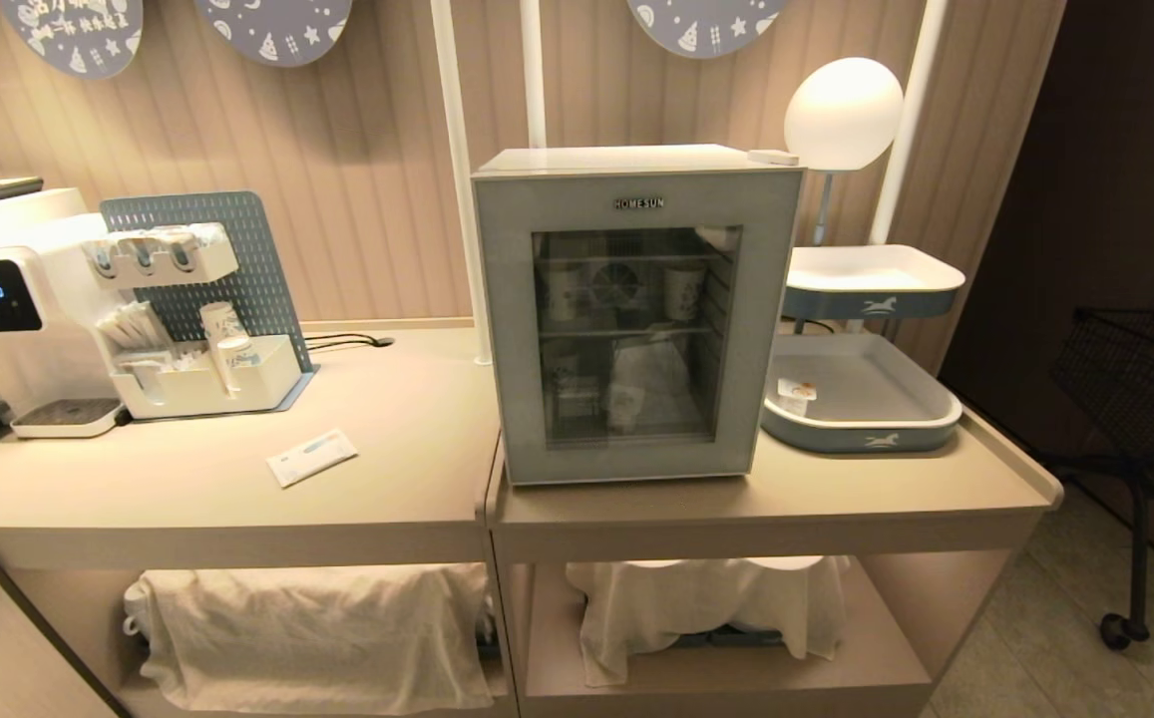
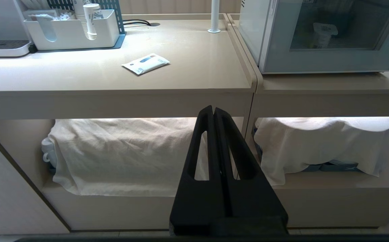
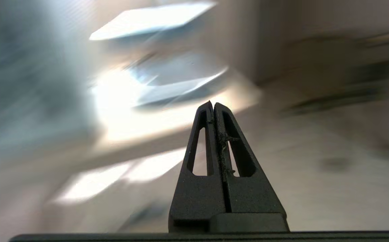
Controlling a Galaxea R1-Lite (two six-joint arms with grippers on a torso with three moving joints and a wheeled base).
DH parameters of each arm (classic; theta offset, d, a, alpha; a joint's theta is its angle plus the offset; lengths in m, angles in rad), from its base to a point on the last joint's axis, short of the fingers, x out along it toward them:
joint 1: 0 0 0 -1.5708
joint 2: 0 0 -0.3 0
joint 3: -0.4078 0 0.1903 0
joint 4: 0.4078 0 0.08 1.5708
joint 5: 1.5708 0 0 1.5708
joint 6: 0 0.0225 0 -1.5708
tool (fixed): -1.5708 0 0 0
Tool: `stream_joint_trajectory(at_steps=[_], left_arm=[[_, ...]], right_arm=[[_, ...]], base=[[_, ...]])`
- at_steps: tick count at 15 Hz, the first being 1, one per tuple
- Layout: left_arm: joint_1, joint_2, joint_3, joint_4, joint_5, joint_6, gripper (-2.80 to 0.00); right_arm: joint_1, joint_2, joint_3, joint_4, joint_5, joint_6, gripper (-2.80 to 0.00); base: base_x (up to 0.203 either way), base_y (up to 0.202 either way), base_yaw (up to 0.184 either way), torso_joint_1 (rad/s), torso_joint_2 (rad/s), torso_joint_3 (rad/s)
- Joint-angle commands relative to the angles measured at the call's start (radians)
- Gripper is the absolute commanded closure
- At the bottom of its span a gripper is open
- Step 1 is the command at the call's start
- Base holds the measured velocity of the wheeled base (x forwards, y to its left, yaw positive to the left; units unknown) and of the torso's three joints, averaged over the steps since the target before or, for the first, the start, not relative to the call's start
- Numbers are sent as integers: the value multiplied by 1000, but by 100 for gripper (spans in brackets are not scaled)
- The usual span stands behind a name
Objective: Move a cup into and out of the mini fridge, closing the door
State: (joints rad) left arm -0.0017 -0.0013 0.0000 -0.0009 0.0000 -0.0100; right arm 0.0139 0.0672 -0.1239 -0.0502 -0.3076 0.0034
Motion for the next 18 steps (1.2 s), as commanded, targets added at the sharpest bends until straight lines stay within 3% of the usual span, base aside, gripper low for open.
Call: stream_joint_trajectory(at_steps=[1, 5, 18], left_arm=[[0, 1, 0, -1, 0, -1, 0], [0, 1, 0, -1, 0, 1, 0], [0, 0, -1, -1, -2, 10, 0]], right_arm=[[-5, -57, 103, 15, 250, 20, 0], [-8, -64, 81, 165, 301, 15, 0], [-8, -66, 84, 156, 301, 13, 0]], base=[[0, 0, 0, 0, 0, 0], [0, 0, 0, 0, 0, 0], [0, 0, 0, 0, 0, 0]])
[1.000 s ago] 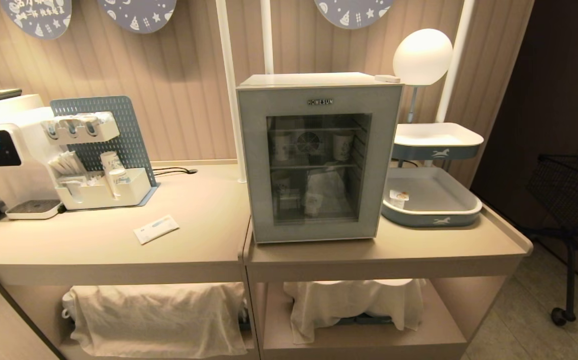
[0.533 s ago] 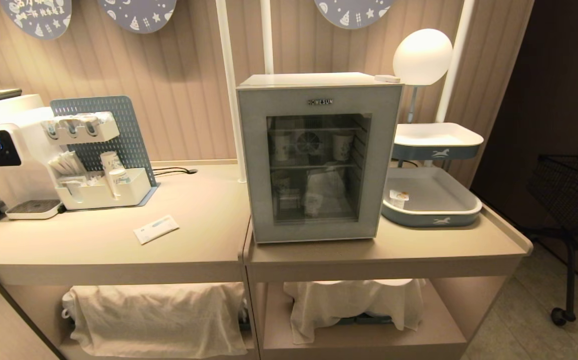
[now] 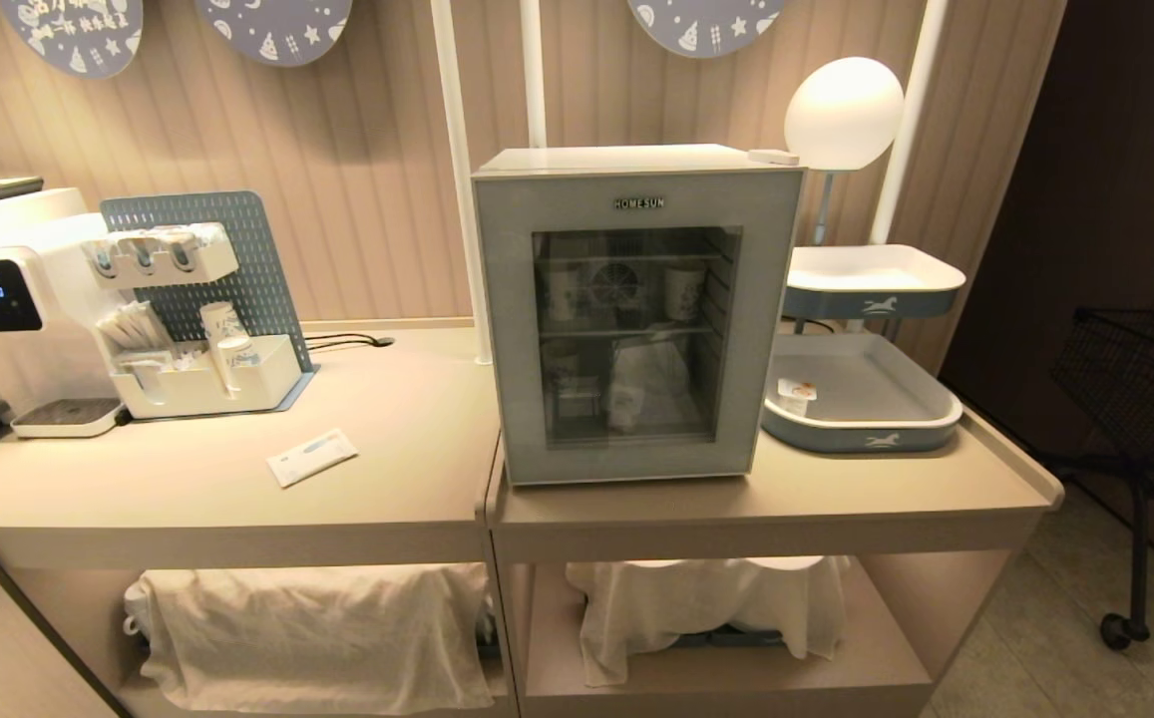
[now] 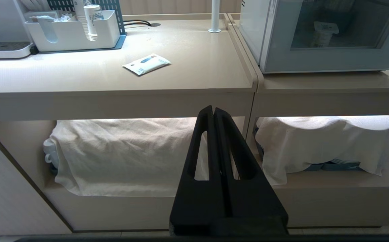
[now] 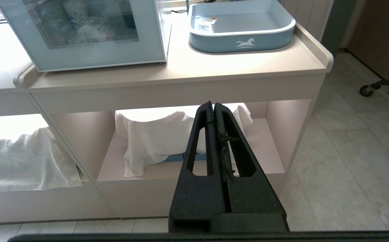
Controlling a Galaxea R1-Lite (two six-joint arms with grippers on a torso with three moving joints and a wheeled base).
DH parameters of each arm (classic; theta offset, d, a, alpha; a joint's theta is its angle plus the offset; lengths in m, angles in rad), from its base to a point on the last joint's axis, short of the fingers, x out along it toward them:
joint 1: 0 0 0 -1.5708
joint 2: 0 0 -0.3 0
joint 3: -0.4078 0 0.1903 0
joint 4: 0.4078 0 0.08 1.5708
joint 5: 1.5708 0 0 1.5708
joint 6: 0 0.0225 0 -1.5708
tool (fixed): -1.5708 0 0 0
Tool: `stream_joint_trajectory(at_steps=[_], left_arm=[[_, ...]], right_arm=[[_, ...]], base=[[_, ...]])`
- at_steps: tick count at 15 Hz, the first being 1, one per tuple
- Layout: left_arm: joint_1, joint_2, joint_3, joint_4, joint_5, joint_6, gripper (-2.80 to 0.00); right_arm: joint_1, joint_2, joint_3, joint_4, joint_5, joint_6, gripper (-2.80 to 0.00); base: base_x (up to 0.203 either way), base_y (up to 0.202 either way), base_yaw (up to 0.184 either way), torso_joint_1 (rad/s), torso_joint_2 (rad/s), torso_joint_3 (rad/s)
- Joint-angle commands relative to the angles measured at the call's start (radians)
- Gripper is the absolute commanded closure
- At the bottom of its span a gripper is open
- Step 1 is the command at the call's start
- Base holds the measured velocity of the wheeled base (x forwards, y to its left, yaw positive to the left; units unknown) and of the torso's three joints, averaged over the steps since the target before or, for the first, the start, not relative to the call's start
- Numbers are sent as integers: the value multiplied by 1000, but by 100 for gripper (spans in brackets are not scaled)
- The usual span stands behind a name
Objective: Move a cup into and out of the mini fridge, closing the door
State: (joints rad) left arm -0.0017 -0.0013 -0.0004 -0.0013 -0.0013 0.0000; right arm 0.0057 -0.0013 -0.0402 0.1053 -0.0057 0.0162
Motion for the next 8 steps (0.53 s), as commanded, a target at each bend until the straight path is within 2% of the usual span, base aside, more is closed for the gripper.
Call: stream_joint_trajectory(at_steps=[1, 8], left_arm=[[0, 0, 0, 0, 0, 0, 0], [0, 0, -1, 0, 0, 0, 0]], right_arm=[[0, 3, 0, 1, 0, -1, 0], [0, 3, 2, -2, 0, 1, 0]], base=[[0, 0, 0, 0, 0, 0], [0, 0, 0, 0, 0, 0]])
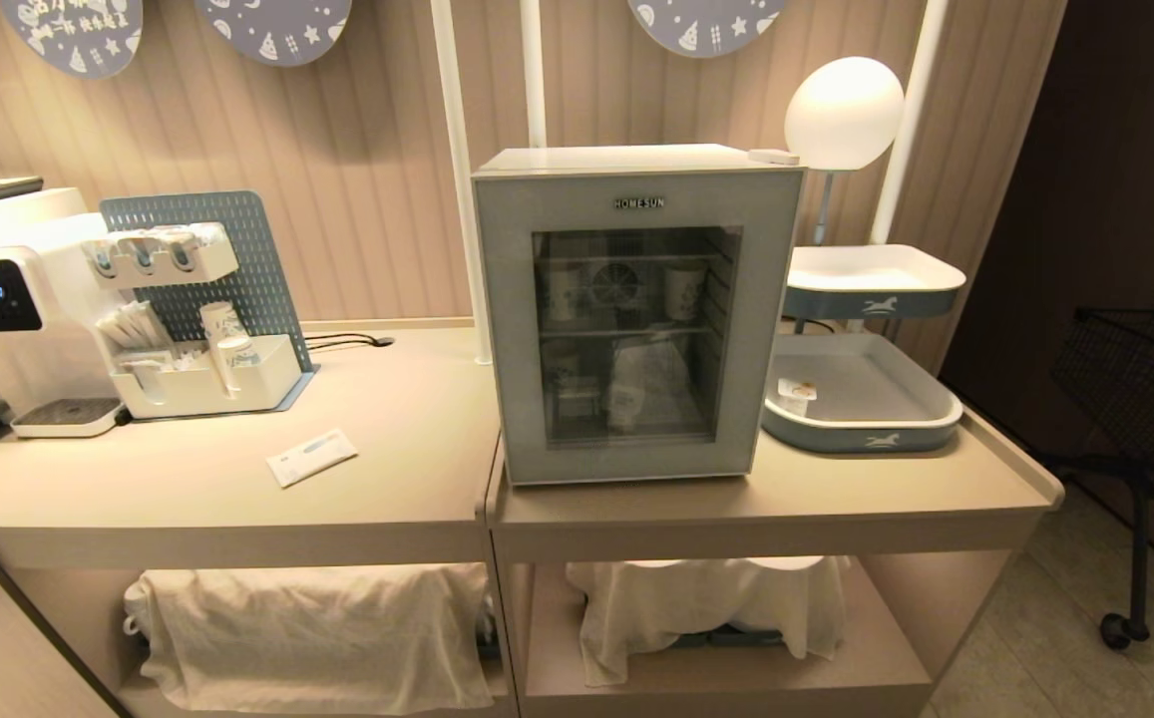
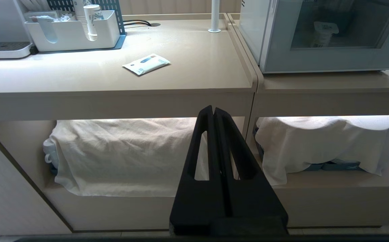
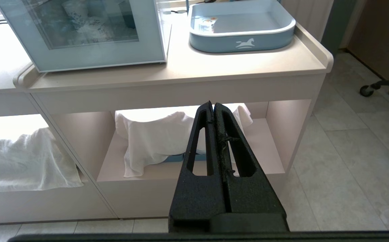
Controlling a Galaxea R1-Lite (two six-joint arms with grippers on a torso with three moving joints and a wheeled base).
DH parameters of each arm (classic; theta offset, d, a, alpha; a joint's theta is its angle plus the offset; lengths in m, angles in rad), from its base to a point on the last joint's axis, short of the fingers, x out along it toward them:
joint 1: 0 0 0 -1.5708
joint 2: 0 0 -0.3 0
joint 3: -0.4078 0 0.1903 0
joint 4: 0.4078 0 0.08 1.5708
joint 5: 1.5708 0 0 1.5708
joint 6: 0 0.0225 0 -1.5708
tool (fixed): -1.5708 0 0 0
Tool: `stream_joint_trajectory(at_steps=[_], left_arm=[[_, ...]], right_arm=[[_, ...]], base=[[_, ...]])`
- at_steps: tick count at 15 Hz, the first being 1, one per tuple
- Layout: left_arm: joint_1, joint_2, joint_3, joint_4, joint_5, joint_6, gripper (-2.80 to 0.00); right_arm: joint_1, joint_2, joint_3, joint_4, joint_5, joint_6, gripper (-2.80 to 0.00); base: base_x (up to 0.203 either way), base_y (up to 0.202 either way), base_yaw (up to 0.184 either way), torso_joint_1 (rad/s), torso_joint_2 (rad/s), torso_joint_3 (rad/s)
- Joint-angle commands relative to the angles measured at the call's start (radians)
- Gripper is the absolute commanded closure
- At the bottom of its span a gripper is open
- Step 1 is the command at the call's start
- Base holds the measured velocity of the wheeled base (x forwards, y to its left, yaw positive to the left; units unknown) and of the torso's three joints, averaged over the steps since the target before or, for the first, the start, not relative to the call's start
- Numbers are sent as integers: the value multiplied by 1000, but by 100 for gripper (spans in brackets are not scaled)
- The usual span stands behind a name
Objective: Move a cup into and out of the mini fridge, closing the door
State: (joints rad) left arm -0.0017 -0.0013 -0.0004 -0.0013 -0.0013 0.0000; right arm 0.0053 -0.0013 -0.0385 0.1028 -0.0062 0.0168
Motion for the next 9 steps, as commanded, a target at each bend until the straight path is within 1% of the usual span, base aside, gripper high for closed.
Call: stream_joint_trajectory(at_steps=[1, 9], left_arm=[[0, 0, 0, 0, 0, 0, 0], [0, 0, 0, 0, 0, 0, 0]], right_arm=[[1, 3, 0, 1, 0, 0, 0], [1, 3, 0, 0, 1, -1, 0]], base=[[0, 0, 0, 0, 0, 0], [0, 0, 0, 0, 0, 0]])
